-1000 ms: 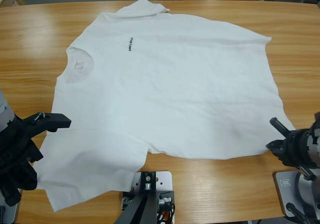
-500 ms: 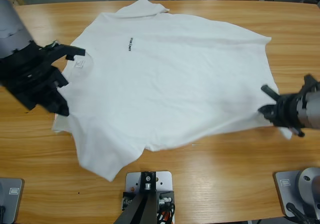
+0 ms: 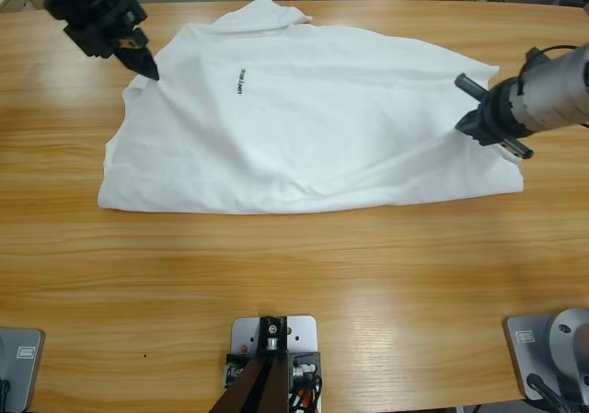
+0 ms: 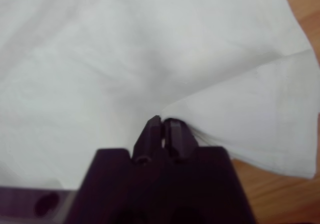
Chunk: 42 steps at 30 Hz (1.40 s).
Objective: Fold clothes
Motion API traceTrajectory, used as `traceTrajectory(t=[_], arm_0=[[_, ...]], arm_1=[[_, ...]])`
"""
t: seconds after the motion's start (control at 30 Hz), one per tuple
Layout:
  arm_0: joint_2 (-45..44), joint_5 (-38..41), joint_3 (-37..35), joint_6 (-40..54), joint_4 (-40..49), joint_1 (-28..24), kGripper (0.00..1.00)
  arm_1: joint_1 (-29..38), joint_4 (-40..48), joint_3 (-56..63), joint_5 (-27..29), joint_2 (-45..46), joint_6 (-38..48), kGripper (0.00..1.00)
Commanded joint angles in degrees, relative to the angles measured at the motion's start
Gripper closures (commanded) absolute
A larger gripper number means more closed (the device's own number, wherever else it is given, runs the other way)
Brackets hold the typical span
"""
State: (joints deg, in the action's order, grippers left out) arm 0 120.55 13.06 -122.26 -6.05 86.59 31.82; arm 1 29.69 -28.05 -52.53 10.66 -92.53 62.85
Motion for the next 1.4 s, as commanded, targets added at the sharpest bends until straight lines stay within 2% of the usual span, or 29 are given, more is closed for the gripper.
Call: traceTrajectory(t=[0.03,0.2,0.5,0.93,1.13,1.17,1.2,1.23,1.27,1.3,1.4], arm_0=[[6.6,-2.5,-3.3,0.9,8.4,-1.5,1.0],[7.0,-4.3,-3.9,0.9,8.5,-1.7,1.0],[5.7,-10.1,-7.2,0.9,8.5,-2.1,1.0],[6.7,-11.0,-7.4,1.1,8.4,-1.8,1.0],[8.4,-13.2,-11.6,0.7,8.4,-1.9,1.0],[8.6,-13.2,-12.3,0.6,8.4,-1.9,1.0],[8.9,-13.2,-12.7,0.6,8.4,-1.9,1.0],[9.2,-13.2,-12.8,0.7,8.4,-1.9,1.0],[9.4,-13.2,-12.8,0.8,8.4,-1.8,1.0],[9.6,-13.2,-12.7,0.8,8.4,-1.7,1.0],[10.0,-13.2,-12.7,0.9,8.4,-1.5,1.0]], arm_1=[[-2.7,0.5,-1.1,-1.9,-7.2,-3.0,1.0],[-4.6,-1.0,-0.9,1.1,-5.1,-5.6,1.0],[-7.7,-1.0,-0.9,-1.2,-4.6,-10.5,1.0],[-8.5,0.6,-1.2,-1.4,-9.7,-11.8,1.0],[-9.5,4.3,-1.3,-0.4,-8.6,-14.6,1.0],[-9.5,5.0,-1.3,-0.5,-8.4,-15.1,0.876],[-9.5,5.4,-1.4,-0.5,-8.2,-15.4,0.477],[-9.5,5.4,-1.4,-0.3,-8.2,-15.4,0.166],[-9.5,5.3,-1.4,0.0,-8.4,-15.5,0.035],[-9.4,5.3,-1.4,0.5,-8.4,-15.6,0.002],[-9.0,5.0,-1.2,3.7,-7.8,-17.4,0.0]])
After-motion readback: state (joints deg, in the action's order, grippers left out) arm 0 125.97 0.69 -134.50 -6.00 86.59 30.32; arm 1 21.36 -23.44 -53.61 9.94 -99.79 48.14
